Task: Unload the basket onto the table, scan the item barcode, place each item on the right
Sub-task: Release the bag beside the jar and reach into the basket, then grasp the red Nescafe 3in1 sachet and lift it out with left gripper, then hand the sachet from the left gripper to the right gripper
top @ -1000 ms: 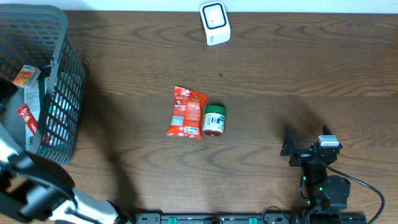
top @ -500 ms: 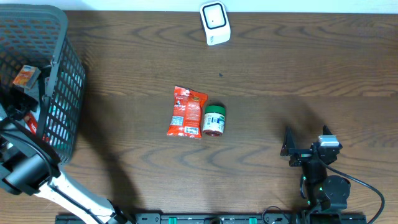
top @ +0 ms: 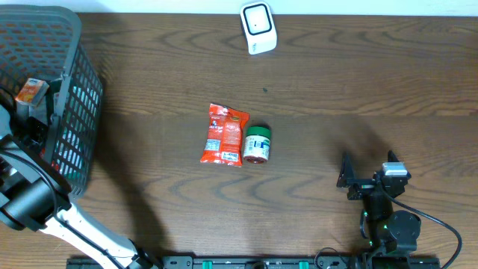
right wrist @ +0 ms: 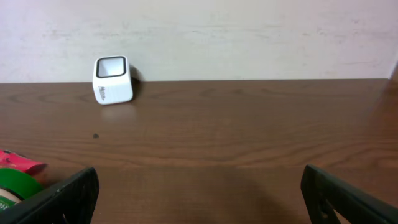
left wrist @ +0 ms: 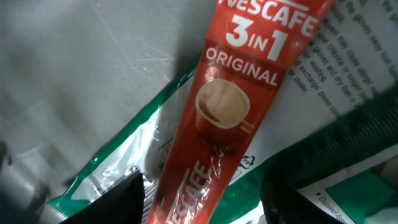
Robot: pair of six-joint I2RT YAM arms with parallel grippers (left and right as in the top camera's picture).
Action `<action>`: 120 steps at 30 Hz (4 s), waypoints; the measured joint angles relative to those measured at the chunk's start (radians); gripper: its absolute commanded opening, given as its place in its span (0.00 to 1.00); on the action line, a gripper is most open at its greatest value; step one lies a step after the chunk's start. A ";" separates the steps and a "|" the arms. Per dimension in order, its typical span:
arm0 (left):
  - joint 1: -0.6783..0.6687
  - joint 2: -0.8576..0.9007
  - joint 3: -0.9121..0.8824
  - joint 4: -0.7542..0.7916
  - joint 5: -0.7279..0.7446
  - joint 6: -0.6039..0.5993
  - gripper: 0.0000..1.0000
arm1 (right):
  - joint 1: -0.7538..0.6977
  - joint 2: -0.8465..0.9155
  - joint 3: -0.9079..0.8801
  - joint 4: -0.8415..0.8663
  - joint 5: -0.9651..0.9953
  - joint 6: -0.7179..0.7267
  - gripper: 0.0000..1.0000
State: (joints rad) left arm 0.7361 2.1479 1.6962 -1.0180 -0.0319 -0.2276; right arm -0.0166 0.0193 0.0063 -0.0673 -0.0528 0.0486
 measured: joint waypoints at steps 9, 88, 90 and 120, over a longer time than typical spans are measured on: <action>-0.002 0.000 -0.023 0.040 0.008 0.004 0.31 | 0.000 0.000 0.000 0.000 0.000 0.000 0.99; -0.916 -0.588 -0.026 -0.117 1.463 0.206 0.08 | 0.000 0.813 0.869 -0.182 -0.974 0.414 0.99; -0.926 -0.588 -0.026 -0.117 1.466 0.208 0.08 | 0.000 0.893 0.897 -0.101 -1.080 0.414 0.92; -1.074 -0.588 -0.026 -0.072 1.467 0.210 0.07 | 0.284 1.083 0.911 0.407 -1.011 0.691 0.49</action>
State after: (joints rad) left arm -0.3382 1.5600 1.6699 -1.0901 1.4349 -0.0174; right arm 0.2672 1.1023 0.9176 0.3397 -1.0637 0.7399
